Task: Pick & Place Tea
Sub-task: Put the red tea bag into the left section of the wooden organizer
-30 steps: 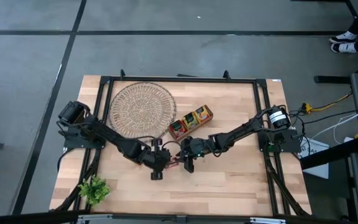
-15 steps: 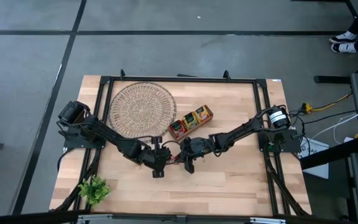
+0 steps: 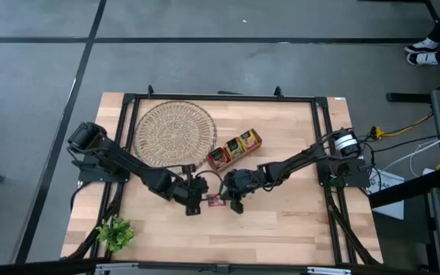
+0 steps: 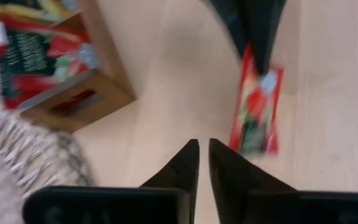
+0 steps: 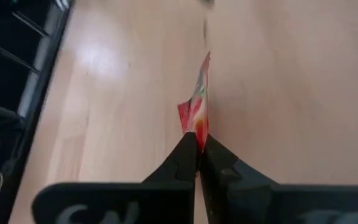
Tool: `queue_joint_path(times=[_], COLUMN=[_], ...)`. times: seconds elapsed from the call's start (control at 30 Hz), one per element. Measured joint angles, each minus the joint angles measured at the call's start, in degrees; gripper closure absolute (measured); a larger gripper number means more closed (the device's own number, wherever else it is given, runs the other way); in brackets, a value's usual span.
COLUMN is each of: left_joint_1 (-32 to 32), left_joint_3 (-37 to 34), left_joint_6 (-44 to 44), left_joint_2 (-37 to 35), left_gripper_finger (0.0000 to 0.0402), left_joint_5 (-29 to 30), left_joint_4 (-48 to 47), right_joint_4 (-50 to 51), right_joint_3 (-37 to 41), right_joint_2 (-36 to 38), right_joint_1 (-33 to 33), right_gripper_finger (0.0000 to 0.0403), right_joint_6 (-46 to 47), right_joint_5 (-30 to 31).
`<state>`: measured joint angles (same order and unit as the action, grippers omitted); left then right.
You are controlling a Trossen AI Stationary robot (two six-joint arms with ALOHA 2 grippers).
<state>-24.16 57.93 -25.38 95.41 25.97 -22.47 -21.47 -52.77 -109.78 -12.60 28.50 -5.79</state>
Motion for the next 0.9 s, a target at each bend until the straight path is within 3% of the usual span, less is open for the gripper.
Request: queue_joint_path(times=[0.1,0.2,0.3,0.47,0.6,0.73,0.9], left_joint_1=[-0.11,-1.57,-3.58,-3.54,-1.19,2.75,9.18], left_joint_3=[-0.02,-1.79,-5.99,-15.6,-23.29,-30.86,-36.09], left_joint_6=[-2.3,-2.82,-3.03,-3.88,0.1,2.64,1.74], left_joint_2=[-2.43,-5.43,-7.92,-11.29,-12.46,-12.36,-12.29], left_gripper_finger=[0.0347,0.0324,0.0304,0.0283,0.0276,0.0274,0.0278], left_joint_5=[2.05,8.24,14.14,14.75,11.38,5.19,-3.88], left_joint_4=[-3.93,-2.81,3.28,20.46,42.35,63.38,78.68], right_joint_4=[6.75,10.8,12.56,10.05,-1.02,-8.75,-10.06], right_joint_3=[0.04,0.42,2.68,9.86,15.08,17.58,16.14], right_joint_2=[3.53,7.82,12.51,20.82,25.55,26.93,26.95], right_joint_1=[-0.11,-0.59,-1.11,-1.48,-1.38,-0.99,-0.63], right_gripper_finger=[0.0394,0.0396,0.0396,0.0396,0.0396,0.0396,0.0396], right_joint_6=[-0.52,-1.97,-2.87,-1.5,-1.95,-3.99,-7.11], right_joint_5=[0.71,3.82,6.13,11.9,16.23,16.76,16.51])
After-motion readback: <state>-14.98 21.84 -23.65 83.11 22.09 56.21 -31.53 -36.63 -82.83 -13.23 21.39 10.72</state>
